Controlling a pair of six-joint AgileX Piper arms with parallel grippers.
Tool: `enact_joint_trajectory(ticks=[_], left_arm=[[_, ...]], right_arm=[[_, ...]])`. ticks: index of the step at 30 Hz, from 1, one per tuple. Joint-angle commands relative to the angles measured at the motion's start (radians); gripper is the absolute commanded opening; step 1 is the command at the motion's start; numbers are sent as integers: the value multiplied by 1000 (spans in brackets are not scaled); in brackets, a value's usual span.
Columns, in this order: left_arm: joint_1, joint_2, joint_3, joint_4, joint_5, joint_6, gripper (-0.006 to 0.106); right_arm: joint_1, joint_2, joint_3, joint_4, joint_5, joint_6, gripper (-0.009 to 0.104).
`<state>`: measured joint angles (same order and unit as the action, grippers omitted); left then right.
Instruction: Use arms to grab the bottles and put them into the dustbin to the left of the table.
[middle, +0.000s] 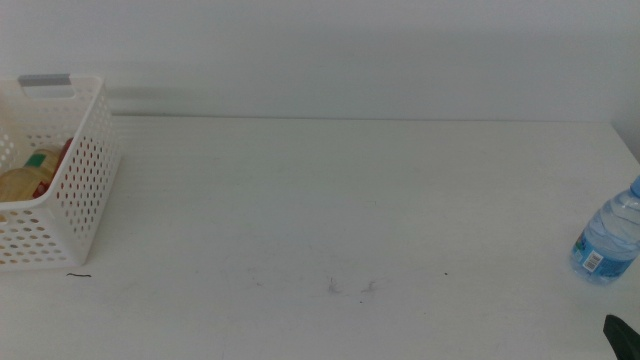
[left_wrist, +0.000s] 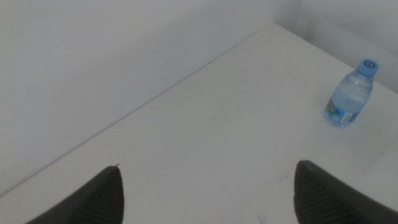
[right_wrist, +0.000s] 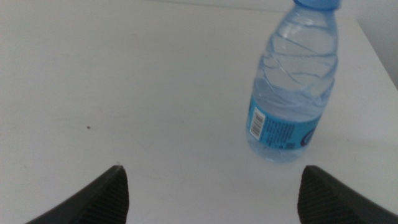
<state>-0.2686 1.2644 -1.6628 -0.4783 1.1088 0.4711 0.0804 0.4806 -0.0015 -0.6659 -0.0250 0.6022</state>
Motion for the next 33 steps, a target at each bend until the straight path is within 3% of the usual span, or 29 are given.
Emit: enact_joint_trajectory(ticks=[1, 7, 13, 14, 18, 23, 29, 33], left_arm=[[-1, -8, 6, -1, -36, 1, 94], [-1, -8, 6, -1, -48, 1, 94], [-1, -8, 6, -1, -48, 1, 94], [-1, -8, 6, -1, -50, 1, 94], [-1, -8, 6, -1, -50, 1, 94], [-1, -8, 6, -1, -52, 1, 94], [-1, -8, 6, -1, -52, 1, 94], [-1, -8, 6, -1, -52, 1, 94]], right_arm=[[-27, 18, 2, -13, -46, -4, 88], [-265, 117, 2, -11, -203, -15, 88], [-289, 325, 2, 15, -440, -84, 88], [-289, 387, 2, 45, -475, -119, 88], [-289, 625, 2, 266, -644, -277, 88], [-289, 760, 2, 479, -764, -287, 88], [-289, 761, 2, 580, -784, -287, 88], [-289, 761, 2, 564, -785, -281, 88]])
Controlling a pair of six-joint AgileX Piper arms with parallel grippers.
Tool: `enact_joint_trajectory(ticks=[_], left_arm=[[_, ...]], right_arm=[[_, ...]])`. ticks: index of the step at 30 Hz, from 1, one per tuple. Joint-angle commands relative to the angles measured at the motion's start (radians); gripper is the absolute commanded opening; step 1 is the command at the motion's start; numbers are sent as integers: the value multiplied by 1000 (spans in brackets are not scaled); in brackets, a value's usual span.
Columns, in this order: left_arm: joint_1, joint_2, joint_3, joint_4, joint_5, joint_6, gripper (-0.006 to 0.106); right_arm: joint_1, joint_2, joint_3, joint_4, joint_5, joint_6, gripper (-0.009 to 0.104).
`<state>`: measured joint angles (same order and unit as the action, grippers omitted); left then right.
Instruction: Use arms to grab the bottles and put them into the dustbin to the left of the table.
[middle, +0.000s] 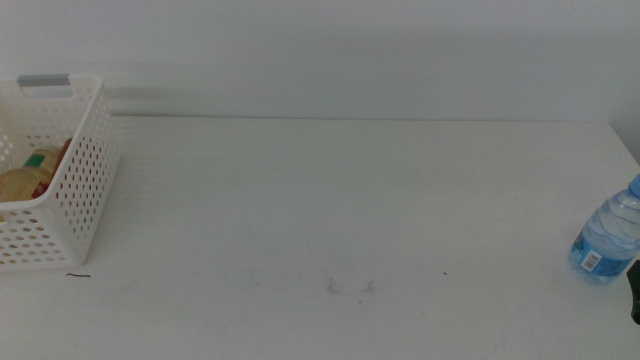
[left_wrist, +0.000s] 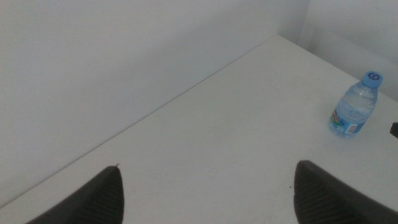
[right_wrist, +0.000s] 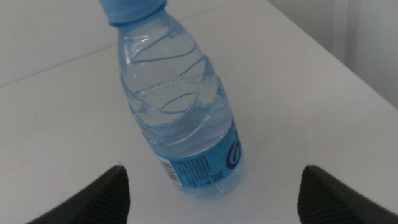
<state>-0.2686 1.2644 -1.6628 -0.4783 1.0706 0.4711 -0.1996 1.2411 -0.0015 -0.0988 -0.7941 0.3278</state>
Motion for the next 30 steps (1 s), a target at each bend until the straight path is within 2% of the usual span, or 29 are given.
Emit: enact_joint_trajectory(ticks=[1, 4, 8, 15, 17, 20, 22, 28, 30], left_arm=[[-1, -8, 6, -1, -14, 1, 94], [-1, -8, 6, -1, -14, 1, 94], [-1, -8, 6, -1, -14, 1, 94], [-1, -8, 6, -1, -14, 1, 94], [-1, -8, 6, -1, -14, 1, 94], [-1, -8, 6, -1, -14, 1, 94], [-1, -8, 6, -1, -14, 1, 94], [-1, -8, 6, -1, -14, 1, 94], [-1, -8, 6, -1, -14, 1, 94]], right_arm=[[-9, 1, 2, -16, -11, -16, 88], [-9, 1, 2, -24, -14, -16, 88], [-9, 1, 2, -74, -27, -87, 88], [-9, 1, 2, -83, -57, -191, 88], [-9, 1, 2, -52, -67, -220, 88], [-9, 3, 2, 82, -65, -267, 88], [-9, 5, 2, 99, -67, -289, 88], [-9, 39, 2, -6, -84, -292, 88], [-9, 51, 2, -17, -86, -287, 88]])
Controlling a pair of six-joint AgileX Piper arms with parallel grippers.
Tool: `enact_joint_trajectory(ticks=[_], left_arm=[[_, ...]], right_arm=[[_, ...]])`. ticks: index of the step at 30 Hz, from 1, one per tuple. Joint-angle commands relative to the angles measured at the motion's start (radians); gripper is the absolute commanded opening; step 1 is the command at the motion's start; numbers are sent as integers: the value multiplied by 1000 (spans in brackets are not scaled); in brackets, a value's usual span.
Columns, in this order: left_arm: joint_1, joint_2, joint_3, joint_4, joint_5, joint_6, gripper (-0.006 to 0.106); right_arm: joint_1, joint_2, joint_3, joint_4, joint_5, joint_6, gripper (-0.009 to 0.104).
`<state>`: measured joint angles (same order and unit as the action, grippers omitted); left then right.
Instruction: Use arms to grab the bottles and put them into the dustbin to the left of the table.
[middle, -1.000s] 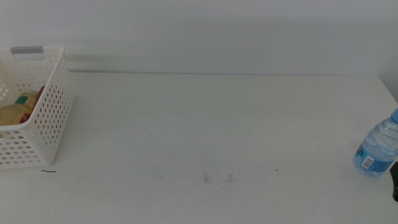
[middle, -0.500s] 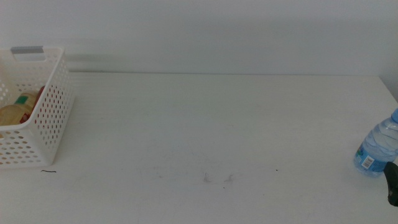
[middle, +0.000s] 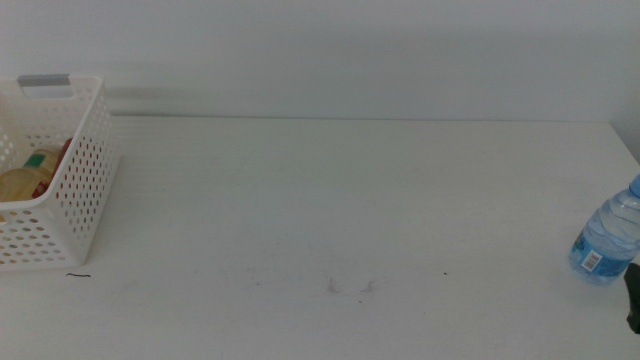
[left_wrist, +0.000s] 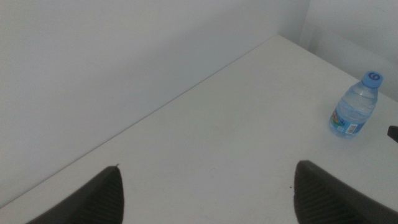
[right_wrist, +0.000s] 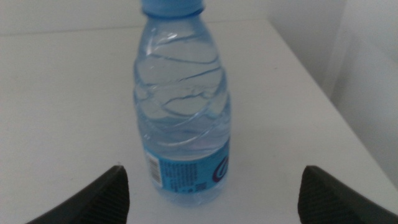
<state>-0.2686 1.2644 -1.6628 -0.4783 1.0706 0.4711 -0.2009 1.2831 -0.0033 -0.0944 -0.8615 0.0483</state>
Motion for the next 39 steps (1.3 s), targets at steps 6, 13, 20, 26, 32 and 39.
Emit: enact_joint_trajectory(ticks=[6, 13, 20, 26, 32, 39], left_arm=[[-1, -8, 6, -1, -14, 1, 94], [-1, -8, 6, -8, -16, 1, 94], [-1, -8, 6, -8, -20, 3, 94], [-1, -8, 6, -8, -20, 1, 94], [-1, -8, 6, -8, -20, 1, 94], [-1, -8, 6, -8, -22, 1, 94]], right_arm=[[-8, 7, 3, -78, -22, 43, 88], [-8, 34, 3, -189, -31, 82, 88], [-8, 151, -53, -184, -35, 49, 88], [-8, 235, -134, -90, -33, -4, 88], [-8, 301, -207, -86, -33, -2, 88], [-8, 358, -261, -102, -29, 7, 88]])
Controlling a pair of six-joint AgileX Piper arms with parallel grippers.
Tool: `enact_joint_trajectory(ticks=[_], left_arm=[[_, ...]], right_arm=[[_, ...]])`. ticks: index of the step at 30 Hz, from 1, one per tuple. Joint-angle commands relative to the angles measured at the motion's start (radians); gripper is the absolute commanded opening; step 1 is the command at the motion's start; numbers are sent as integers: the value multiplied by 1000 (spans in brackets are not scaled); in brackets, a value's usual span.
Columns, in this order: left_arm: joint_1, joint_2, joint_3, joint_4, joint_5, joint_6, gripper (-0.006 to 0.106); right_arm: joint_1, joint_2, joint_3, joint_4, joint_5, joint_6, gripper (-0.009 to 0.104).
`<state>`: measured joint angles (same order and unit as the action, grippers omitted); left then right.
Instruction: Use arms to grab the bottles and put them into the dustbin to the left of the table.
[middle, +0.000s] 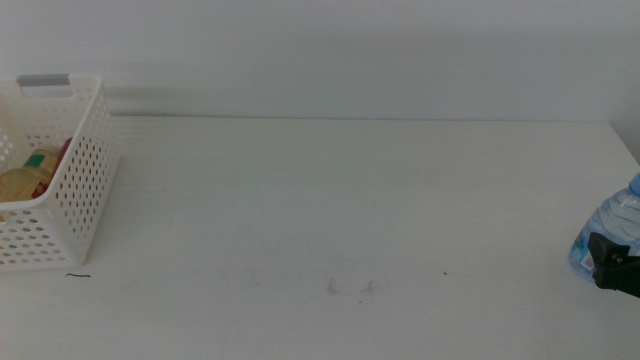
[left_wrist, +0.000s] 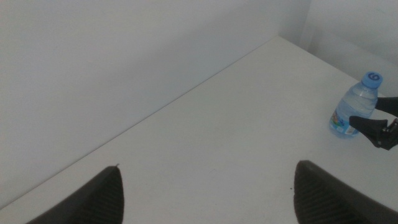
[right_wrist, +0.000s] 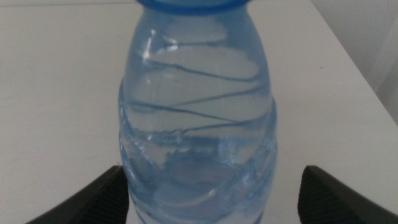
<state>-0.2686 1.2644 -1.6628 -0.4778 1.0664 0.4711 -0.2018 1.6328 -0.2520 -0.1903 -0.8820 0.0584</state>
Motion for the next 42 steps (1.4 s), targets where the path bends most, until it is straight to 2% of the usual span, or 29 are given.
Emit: enact_joint_trajectory(ticks=[1, 20, 22, 24, 26, 27, 33, 37, 39, 42], left_arm=[[-1, -8, 6, -8, -18, 1, 94], [-1, -8, 6, -8, -39, 3, 94], [-1, -8, 6, -8, -39, 1, 94], [-1, -8, 6, -8, -39, 1, 94], [-1, -8, 6, -8, -39, 1, 94], [-1, -8, 6, -8, -39, 1, 94], [-1, -8, 6, -8, -39, 1, 94], [-1, -8, 6, -8, -39, 1, 94], [-1, -8, 6, -8, -39, 1, 94], [-1, -8, 6, -8, -39, 1, 94]], right_arm=[[-7, 16, -19, -8, -8, -3, 88], [-7, 144, -151, 1, -6, -3, 87], [-7, 163, -161, 7, -3, -3, 77], [-7, 174, -166, 9, -3, -3, 53], [-5, 177, -166, 4, -1, -3, 13], [-5, 177, -166, -3, -1, 0, -3], [89, 163, -170, 5, -12, 21, -2], [253, 140, -219, 13, -1, 21, -3], [360, 141, -270, 39, 11, 21, -2], [503, 157, -403, 99, 124, 13, -2]])
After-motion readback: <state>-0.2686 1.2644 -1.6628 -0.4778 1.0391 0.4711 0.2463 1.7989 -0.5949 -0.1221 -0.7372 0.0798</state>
